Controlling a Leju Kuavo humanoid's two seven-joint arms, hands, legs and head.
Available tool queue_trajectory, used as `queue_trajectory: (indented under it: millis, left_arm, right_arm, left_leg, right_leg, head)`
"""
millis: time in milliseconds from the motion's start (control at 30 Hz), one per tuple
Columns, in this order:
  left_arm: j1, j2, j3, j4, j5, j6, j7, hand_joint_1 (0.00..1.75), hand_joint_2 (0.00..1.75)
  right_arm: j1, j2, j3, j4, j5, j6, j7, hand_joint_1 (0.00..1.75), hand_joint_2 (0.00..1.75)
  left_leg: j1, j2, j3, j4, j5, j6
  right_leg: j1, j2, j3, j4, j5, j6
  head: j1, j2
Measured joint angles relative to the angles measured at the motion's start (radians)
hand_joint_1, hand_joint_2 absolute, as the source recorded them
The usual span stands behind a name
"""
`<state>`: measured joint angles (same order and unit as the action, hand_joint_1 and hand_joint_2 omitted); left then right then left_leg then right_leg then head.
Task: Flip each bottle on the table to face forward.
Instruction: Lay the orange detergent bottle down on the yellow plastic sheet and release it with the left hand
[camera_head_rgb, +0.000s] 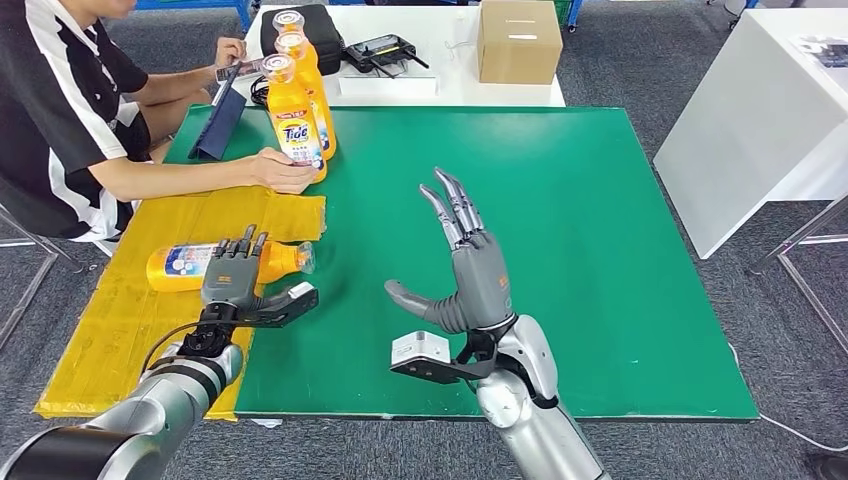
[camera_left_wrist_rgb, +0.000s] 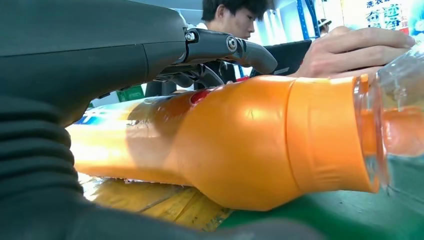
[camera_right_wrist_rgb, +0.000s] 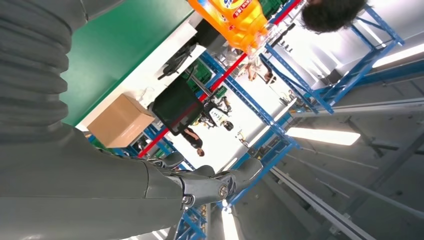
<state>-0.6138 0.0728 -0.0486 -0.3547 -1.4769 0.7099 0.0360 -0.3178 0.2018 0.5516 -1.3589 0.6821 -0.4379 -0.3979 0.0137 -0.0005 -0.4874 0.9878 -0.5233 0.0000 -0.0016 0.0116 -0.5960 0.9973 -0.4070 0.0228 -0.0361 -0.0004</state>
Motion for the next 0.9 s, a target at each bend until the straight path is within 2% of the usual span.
queue_trajectory:
  millis: [133,300,433,467,500,533,567,600,633,667,733,900]
  left_arm:
    - [0.012,-0.012,0.047,-0.047,0.045,0.000,-0.109,0.00,0.00]
    - [0.047,-0.057,0.174,-0.145,0.204,0.000,-0.393,0.00,0.00]
    - [0.052,-0.063,0.191,-0.155,0.231,0.000,-0.432,0.00,0.00]
    - [0.055,-0.069,0.206,-0.161,0.256,0.000,-0.463,0.00,0.00]
    - [0.070,-0.082,0.239,-0.182,0.340,-0.025,-0.533,0.00,0.00]
    - [0.108,-0.099,0.273,-0.242,0.488,-0.097,-0.607,0.00,0.44]
    - [0.171,-0.122,0.308,-0.346,0.676,-0.216,-0.670,0.00,0.87]
    - [0.240,-0.143,0.334,-0.461,0.855,-0.348,-0.705,0.00,1.31]
    - [0.306,-0.158,0.341,-0.573,0.981,-0.465,-0.698,0.00,1.75]
    - [0.355,-0.172,0.349,-0.656,1.048,-0.545,-0.681,0.00,1.75]
    - [0.418,-0.193,0.361,-0.747,1.101,-0.622,-0.656,0.00,1.75]
    - [0.543,-0.243,0.369,-0.889,1.221,-0.800,-0.575,0.00,1.75]
  right_arm:
    - [0.002,-0.001,-0.002,0.002,0.015,-0.007,0.010,0.00,1.75]
    - [0.029,-0.014,-0.023,0.002,-0.001,0.005,0.023,0.00,1.75]
    - [0.034,-0.016,-0.028,0.002,-0.007,0.010,0.024,0.00,1.75]
    - [0.039,-0.019,-0.032,0.002,-0.012,0.016,0.024,0.00,1.75]
    - [0.056,-0.024,-0.048,0.002,-0.036,0.046,0.018,0.00,1.75]
    - [0.089,-0.032,-0.076,0.000,-0.088,0.109,0.004,0.00,1.75]
    - [0.139,-0.040,-0.119,-0.007,-0.150,0.183,-0.012,0.00,1.75]
    - [0.191,-0.046,-0.164,-0.018,-0.208,0.254,-0.028,0.00,1.75]
    - [0.236,-0.048,-0.203,-0.030,-0.249,0.302,-0.039,0.00,1.75]
    - [0.271,-0.047,-0.232,-0.044,-0.261,0.317,-0.042,0.00,1.75]
    - [0.314,-0.040,-0.272,-0.065,-0.267,0.326,-0.042,0.00,1.75]
    - [0.380,-0.012,-0.345,-0.106,-0.270,0.337,-0.035,0.00,1.75]
  left_leg:
    - [0.000,0.000,0.000,0.000,0.000,0.000]
    - [0.000,0.000,0.000,0.000,0.000,0.000]
    - [0.000,0.000,0.000,0.000,0.000,0.000]
    - [0.000,0.000,0.000,0.000,0.000,0.000]
    - [-0.001,0.000,0.000,0.000,0.000,0.000]
    - [-0.001,0.001,0.000,0.000,-0.001,0.000]
    - [-0.001,0.001,-0.001,0.000,-0.002,0.000]
    - [-0.001,0.002,-0.001,0.000,-0.002,0.000]
    - [0.000,0.002,-0.002,0.000,-0.003,0.000]
    - [0.000,0.002,-0.002,0.000,-0.003,0.000]
    - [0.000,0.002,-0.002,0.000,-0.003,0.000]
    - [-0.001,0.002,-0.003,0.000,-0.004,0.001]
  right_leg:
    - [0.000,0.000,0.000,0.000,0.000,0.000]
    - [0.000,0.000,0.000,0.000,0.000,0.000]
    - [0.000,0.000,0.000,0.000,0.000,0.000]
    - [0.000,0.000,0.000,0.000,0.000,0.000]
    - [0.000,0.000,0.000,0.000,0.000,0.000]
    - [0.000,0.001,-0.001,-0.001,0.000,0.000]
    - [0.000,0.001,-0.001,-0.001,0.000,0.000]
    - [0.000,0.001,-0.002,-0.001,-0.001,0.000]
    - [0.000,0.001,-0.002,-0.001,-0.001,0.000]
    - [0.000,0.001,-0.003,-0.001,-0.001,0.000]
    - [0.000,0.001,-0.003,-0.001,-0.001,0.000]
    - [0.000,0.001,-0.003,-0.002,-0.001,0.000]
  head:
    - [0.000,0.000]
    - [0.000,0.000]
    - [0.000,0.000]
    - [0.000,0.000]
    - [0.000,0.000]
    - [0.000,0.000]
    - [0.000,0.000]
    - [0.000,0.000]
    - [0.000,0.000]
    - [0.000,0.000]
    - [0.000,0.000]
    - [0.000,0.000]
